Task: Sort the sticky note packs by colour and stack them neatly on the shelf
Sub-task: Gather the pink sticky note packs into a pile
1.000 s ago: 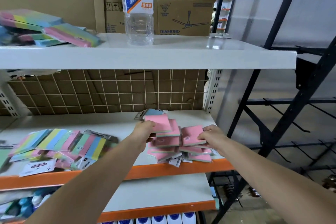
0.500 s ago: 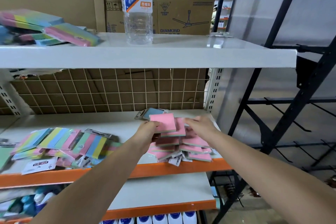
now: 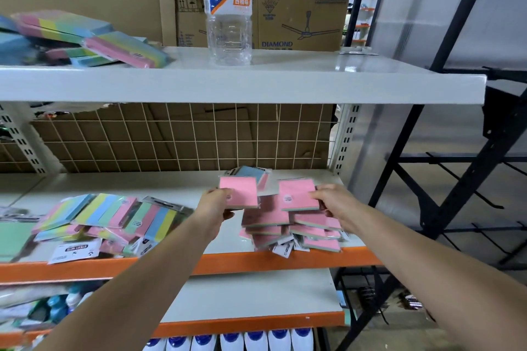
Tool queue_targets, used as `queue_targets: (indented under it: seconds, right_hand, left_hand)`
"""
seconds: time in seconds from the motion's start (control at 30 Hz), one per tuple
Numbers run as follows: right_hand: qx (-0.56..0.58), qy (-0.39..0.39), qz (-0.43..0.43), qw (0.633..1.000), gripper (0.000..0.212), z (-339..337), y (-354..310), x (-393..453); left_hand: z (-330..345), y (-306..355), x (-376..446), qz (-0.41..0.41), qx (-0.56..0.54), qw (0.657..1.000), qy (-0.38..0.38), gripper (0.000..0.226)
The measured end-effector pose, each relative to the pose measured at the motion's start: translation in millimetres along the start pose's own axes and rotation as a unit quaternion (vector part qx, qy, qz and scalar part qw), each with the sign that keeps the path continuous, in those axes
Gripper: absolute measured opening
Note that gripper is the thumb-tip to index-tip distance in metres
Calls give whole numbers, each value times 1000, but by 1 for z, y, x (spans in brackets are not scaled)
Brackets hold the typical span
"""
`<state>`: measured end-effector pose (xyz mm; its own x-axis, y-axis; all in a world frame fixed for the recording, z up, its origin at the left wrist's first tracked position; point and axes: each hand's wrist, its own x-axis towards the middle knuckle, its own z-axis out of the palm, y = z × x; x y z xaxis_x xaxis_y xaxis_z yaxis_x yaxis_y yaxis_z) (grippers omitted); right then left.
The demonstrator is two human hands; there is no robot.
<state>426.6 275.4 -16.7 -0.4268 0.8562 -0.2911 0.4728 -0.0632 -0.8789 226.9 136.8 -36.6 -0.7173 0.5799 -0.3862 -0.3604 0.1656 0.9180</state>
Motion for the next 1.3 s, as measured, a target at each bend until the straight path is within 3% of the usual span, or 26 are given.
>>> queue_targets:
  seconds: [0.23, 0.37, 0.47, 0.63, 0.7, 0.77, 0.8, 0.87, 0.93, 1.13, 1.3]
  right_hand:
    - [-12, 56, 24, 998, 16, -17, 19, 10]
    - [-57, 67, 37, 995, 4, -22, 27, 12]
    - [-62, 62, 50, 995, 16, -20, 26, 11]
    - [-100, 64, -3, 993, 12, -15, 21, 10]
    - [-136, 59, -17, 989, 25, -14, 19, 6]
    - [-184, 65, -30, 980, 34, -12, 16, 2]
    - [-205, 71, -39, 976, 34, -11, 15, 2]
    - [-220, 77, -48, 971, 34, -10, 15, 2]
    - [-217, 71, -45, 973, 34, -10, 15, 2]
    - [-222, 69, -34, 972, 32, -9, 9, 7]
    - [-244, 78, -59, 965, 29, -5, 3, 20]
  left_hand:
    - [-35, -24, -1, -5, 16, 998, 66, 24]
    - [-50, -36, -7, 11, 90, 994, 61, 20]
    - [-44, -46, -6, 12, 142, 989, 47, 18]
    - [-26, -52, 6, 0, 183, 982, 51, 22]
    - [-19, -45, 3, -11, 215, 975, 47, 32]
    - [-12, -38, -9, 22, 412, 911, 9, 34]
    - [-11, -36, -9, 32, 451, 892, 8, 34]
    - [-14, -40, 0, -2, 406, 913, 45, 33]
    - [-17, -45, 9, 2, 444, 893, 74, 34]
    - [-16, -45, 14, 19, 530, 845, 62, 41]
    - [-10, -32, 23, 63, 497, 863, 61, 41]
